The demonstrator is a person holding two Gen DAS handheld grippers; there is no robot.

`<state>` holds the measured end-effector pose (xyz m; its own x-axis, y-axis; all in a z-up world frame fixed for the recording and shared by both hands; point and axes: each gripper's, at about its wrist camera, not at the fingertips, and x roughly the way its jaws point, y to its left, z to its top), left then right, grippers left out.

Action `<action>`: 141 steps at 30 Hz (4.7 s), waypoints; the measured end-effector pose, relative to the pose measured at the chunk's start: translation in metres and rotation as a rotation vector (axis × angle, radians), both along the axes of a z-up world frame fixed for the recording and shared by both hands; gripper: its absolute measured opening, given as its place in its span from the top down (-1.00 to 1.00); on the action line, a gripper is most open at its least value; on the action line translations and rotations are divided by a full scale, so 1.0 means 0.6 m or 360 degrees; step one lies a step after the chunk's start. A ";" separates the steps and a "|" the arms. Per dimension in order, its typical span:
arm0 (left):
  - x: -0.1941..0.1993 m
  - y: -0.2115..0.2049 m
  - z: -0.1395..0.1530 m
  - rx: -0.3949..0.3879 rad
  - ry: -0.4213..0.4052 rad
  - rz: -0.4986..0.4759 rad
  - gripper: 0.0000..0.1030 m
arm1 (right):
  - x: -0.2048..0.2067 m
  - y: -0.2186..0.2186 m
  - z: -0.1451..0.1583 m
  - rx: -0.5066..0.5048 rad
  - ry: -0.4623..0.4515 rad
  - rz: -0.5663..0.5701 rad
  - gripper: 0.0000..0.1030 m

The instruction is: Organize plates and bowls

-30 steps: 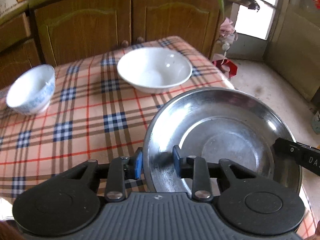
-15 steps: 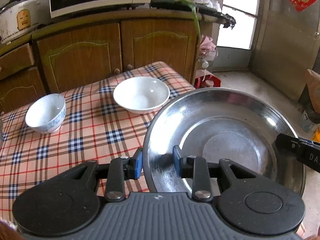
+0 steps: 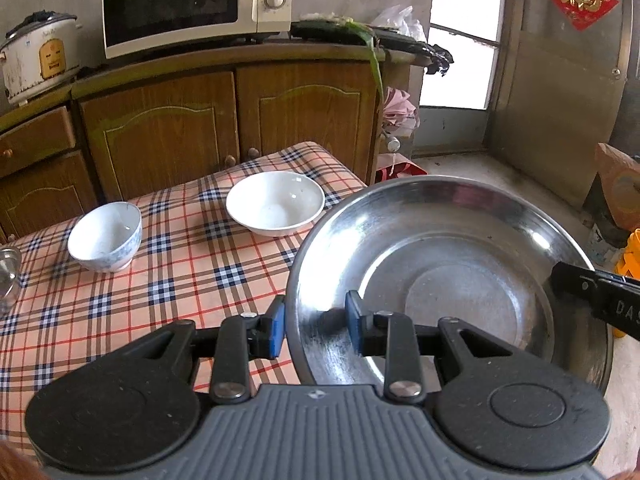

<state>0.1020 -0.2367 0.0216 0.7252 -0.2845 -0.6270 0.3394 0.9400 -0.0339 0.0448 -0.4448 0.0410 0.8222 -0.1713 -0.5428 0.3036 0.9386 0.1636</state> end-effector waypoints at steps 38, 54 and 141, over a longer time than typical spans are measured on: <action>-0.080 0.036 0.022 0.0032 -0.0104 0.0023 0.40 | -0.060 0.036 0.024 0.0002 -0.0064 0.0017 0.58; -0.101 0.052 0.025 0.0032 -0.0131 0.0052 0.40 | -0.068 0.052 0.026 -0.0019 -0.0074 0.0045 0.57; -0.119 0.171 -0.022 0.0080 -0.0019 0.0293 0.39 | -0.047 0.177 -0.030 -0.0066 0.0081 0.0374 0.56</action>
